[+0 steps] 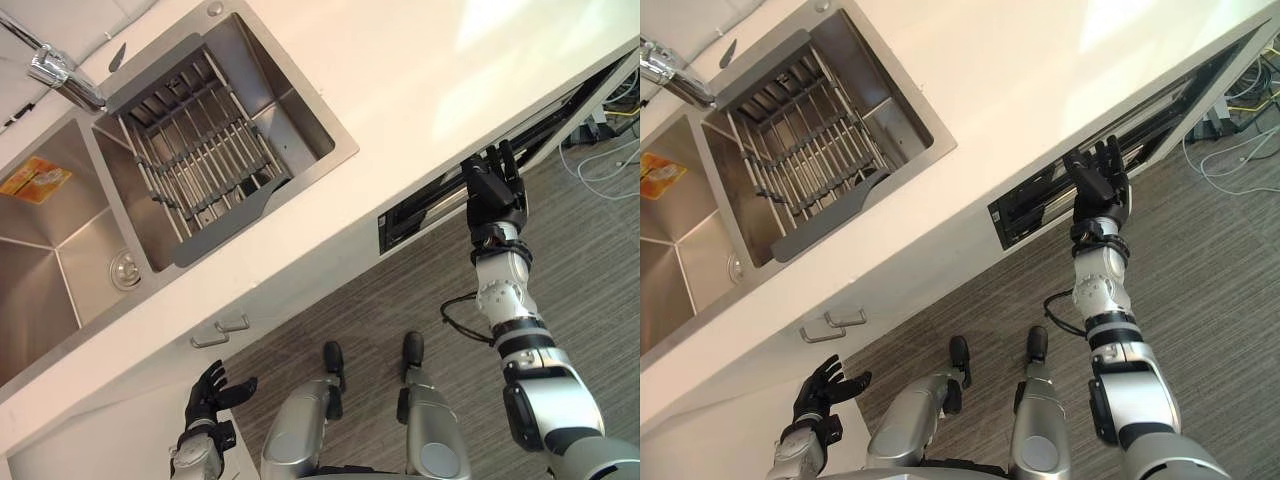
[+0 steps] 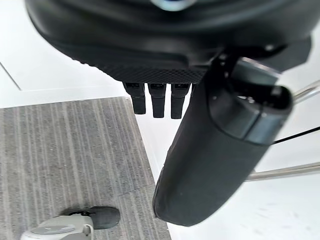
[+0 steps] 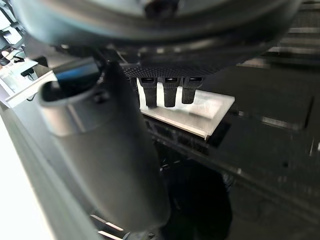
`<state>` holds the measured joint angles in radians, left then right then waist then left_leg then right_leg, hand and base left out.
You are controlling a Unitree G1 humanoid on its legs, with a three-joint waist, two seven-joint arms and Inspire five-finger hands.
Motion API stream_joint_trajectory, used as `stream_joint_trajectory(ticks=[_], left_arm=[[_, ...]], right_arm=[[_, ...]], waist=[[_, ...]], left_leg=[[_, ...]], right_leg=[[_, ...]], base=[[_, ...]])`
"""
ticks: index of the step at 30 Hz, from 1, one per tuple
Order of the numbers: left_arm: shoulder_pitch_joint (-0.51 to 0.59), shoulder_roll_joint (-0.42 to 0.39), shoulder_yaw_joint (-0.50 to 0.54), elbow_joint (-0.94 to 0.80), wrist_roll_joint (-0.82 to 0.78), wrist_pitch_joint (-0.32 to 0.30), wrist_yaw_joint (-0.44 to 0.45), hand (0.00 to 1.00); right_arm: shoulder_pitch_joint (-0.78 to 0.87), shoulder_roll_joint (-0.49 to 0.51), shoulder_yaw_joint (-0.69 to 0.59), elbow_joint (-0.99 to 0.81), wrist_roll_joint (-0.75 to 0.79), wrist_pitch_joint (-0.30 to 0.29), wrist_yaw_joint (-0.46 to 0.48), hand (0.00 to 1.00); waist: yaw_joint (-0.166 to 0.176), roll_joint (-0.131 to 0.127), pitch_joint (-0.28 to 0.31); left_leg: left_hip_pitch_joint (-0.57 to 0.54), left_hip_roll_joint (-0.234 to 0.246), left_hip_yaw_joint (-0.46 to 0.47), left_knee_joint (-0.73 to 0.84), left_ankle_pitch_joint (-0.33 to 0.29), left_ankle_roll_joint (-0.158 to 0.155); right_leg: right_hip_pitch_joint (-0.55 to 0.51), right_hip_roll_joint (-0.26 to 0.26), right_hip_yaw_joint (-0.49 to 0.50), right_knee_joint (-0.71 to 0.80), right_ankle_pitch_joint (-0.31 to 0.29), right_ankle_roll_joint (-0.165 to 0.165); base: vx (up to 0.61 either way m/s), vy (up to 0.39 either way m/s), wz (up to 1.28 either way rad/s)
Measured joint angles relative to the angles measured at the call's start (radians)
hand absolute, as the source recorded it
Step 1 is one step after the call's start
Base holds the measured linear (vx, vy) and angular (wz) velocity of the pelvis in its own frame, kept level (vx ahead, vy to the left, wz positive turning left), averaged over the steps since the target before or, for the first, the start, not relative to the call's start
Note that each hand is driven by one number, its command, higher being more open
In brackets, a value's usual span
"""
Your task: Walk over to the sink, pick up the cup, carry it to the dishwasher, place the cup inside the dishwasher, then close the dishwasher door
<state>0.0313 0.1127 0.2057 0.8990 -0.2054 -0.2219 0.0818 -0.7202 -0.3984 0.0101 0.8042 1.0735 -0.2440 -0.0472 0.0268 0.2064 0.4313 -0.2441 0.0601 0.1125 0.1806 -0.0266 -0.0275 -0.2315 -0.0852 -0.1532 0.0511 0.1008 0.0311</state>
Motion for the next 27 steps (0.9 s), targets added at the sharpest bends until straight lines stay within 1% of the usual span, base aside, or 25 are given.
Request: stream_joint_trajectory(ticks=[1, 2, 3, 7, 9, 11, 12, 13, 16, 18, 19, 21, 22, 24, 25, 27], left_arm=[[-0.005, 0.0, -0.002, 0.001, 0.0, 0.0, 0.0, 0.9], [-0.014, 0.004, -0.012, 0.003, -0.001, 0.0, 0.0, 0.9], [-0.016, 0.009, -0.022, 0.003, -0.001, 0.0, -0.001, 0.9], [-0.016, 0.027, -0.025, 0.003, -0.003, 0.001, -0.001, 0.9], [-0.016, 0.029, -0.033, 0.003, -0.004, 0.001, -0.001, 0.9], [-0.016, 0.028, -0.038, 0.007, -0.004, 0.002, -0.002, 0.9], [-0.015, 0.028, -0.038, 0.008, -0.004, 0.002, -0.002, 0.9], [-0.011, 0.029, -0.038, 0.01, -0.004, 0.003, -0.003, 0.9], [-0.011, 0.03, -0.038, 0.012, -0.004, 0.004, -0.011, 0.9], [-0.001, 0.037, -0.038, 0.016, -0.003, 0.006, -0.018, 0.9], [0.002, 0.039, -0.038, 0.017, -0.003, 0.006, -0.019, 0.9], [0.024, 0.054, -0.037, 0.021, 0.003, 0.008, -0.023, 0.9], [0.031, 0.059, -0.036, 0.021, 0.009, 0.008, -0.024, 0.9], [0.047, 0.069, -0.034, 0.025, 0.037, 0.013, -0.026, 0.9], [0.053, 0.069, -0.034, 0.025, 0.043, 0.014, -0.027, 0.9], [0.066, 0.069, -0.032, 0.037, 0.065, 0.022, -0.038, 0.9]], right_arm=[[-0.008, -0.004, 0.0, 0.009, -0.01, 0.003, 0.0, 0.9], [-0.017, -0.015, 0.0, 0.012, -0.025, 0.014, 0.0, 0.9], [-0.025, -0.023, 0.0, 0.012, -0.045, 0.024, 0.0, 0.9], [-0.031, -0.039, 0.0, 0.0, -0.089, 0.056, 0.0, 0.9], [-0.002, -0.052, 0.0, -0.036, -0.101, 0.067, 0.002, 0.9], [0.098, -0.077, 0.005, -0.113, -0.15, 0.07, 0.037, 0.9], [0.134, -0.08, 0.008, -0.13, -0.168, 0.071, 0.051, 0.9], [0.199, -0.084, 0.02, -0.156, -0.212, 0.081, 0.074, 0.9], [0.346, -0.075, 0.047, -0.193, -0.306, 0.114, 0.126, 0.9], [0.474, -0.055, 0.046, -0.201, -0.419, 0.135, 0.155, 0.9], [0.507, -0.053, 0.044, -0.205, -0.449, 0.136, 0.159, 0.9], [0.631, -0.017, -0.005, -0.232, -0.583, 0.137, 0.157, 0.9], [0.658, -0.005, -0.022, -0.234, -0.612, 0.136, 0.155, 0.9], [0.74, 0.033, -0.087, -0.23, -0.755, 0.134, 0.126, 0.9], [0.756, 0.039, -0.098, -0.227, -0.782, 0.134, 0.117, 0.9], [0.797, 0.065, -0.136, -0.186, -0.897, 0.133, 0.082, 0.9]], waist=[[0.0, 0.003, 0.001], [0.0, 0.01, 0.004], [0.003, 0.015, 0.006], [0.01, 0.016, 0.007], [0.01, 0.016, 0.007], [0.009, 0.014, 0.006], [0.009, 0.013, 0.005], [0.008, 0.007, 0.002], [0.007, -0.013, -0.013], [0.01, -0.045, -0.061], [0.01, -0.055, -0.07], [0.004, -0.097, -0.112], [0.0, -0.108, -0.126], [-0.012, -0.138, -0.162], [-0.015, -0.142, -0.171], [-0.019, -0.152, -0.206]], left_leg=[[-0.003, 0.001, -0.006, 0.002, -0.002, -0.003], [-0.01, 0.003, -0.017, 0.003, 0.0, -0.004], [-0.018, 0.01, -0.022, 0.003, 0.005, -0.011], [-0.026, 0.032, -0.034, -0.009, 0.03, -0.025], [-0.021, 0.037, -0.043, -0.021, 0.038, -0.033], [-0.001, 0.039, -0.054, -0.036, 0.049, -0.047], [0.009, 0.038, -0.06, -0.041, 0.05, -0.047], [0.029, 0.037, -0.073, -0.048, 0.052, -0.045], [0.076, 0.036, -0.082, -0.072, 0.051, -0.047], [0.095, 0.027, -0.091, -0.086, 0.051, -0.047], [0.105, 0.025, -0.092, -0.092, 0.05, -0.045], [0.139, 0.017, -0.097, -0.107, 0.042, -0.039], [0.143, 0.011, -0.099, -0.109, 0.042, -0.038], [0.164, 0.0, -0.102, -0.113, 0.035, -0.03], [0.171, -0.003, -0.102, -0.116, 0.034, -0.028], [0.196, -0.012, -0.102, -0.135, 0.031, -0.023]], right_leg=[[0.0, 0.001, -0.004, 0.0, -0.002, 0.0], [0.0, 0.003, -0.013, -0.002, -0.005, -0.009], [-0.003, 0.009, -0.017, -0.007, -0.006, -0.009], [-0.009, 0.033, -0.03, -0.024, -0.002, -0.014], [-0.008, 0.038, -0.044, -0.022, -0.002, -0.014], [0.009, 0.041, -0.065, -0.021, 0.0, -0.013], [0.021, 0.042, -0.07, -0.021, -0.003, -0.018], [0.041, 0.043, -0.08, -0.02, -0.011, -0.028], [0.086, 0.042, -0.099, -0.017, -0.028, -0.035], [0.106, 0.034, -0.111, -0.017, -0.045, -0.025], [0.116, 0.032, -0.113, -0.017, -0.05, -0.022], [0.147, 0.02, -0.12, -0.017, -0.067, -0.012], [0.151, 0.016, -0.122, -0.017, -0.071, -0.01], [0.175, 0.003, -0.127, -0.019, -0.08, 0.0], [0.181, 0.0, -0.128, -0.021, -0.08, 0.001], [0.199, -0.008, -0.126, -0.027, -0.081, 0.006]], base=[[-0.18, -0.05, 0.18], [-0.14, -0.053, 0.15], [-0.13, -0.059, 0.09], [-0.05, -0.082, 0.03], [0.02, -0.059, 0.13], [0.07, -0.033, 0.19], [0.11, -0.019, 0.22], [0.12, -0.018, 0.22], [0.14, 0.0, 0.21], [0.14, 0.03, 0.19], [0.16, 0.049, 0.14], [0.14, 0.062, 0.12], [0.1, 0.068, 0.13], [0.07, 0.066, 0.1], [0.04, 0.063, 0.03], [0.03, 0.059, -0.01]])
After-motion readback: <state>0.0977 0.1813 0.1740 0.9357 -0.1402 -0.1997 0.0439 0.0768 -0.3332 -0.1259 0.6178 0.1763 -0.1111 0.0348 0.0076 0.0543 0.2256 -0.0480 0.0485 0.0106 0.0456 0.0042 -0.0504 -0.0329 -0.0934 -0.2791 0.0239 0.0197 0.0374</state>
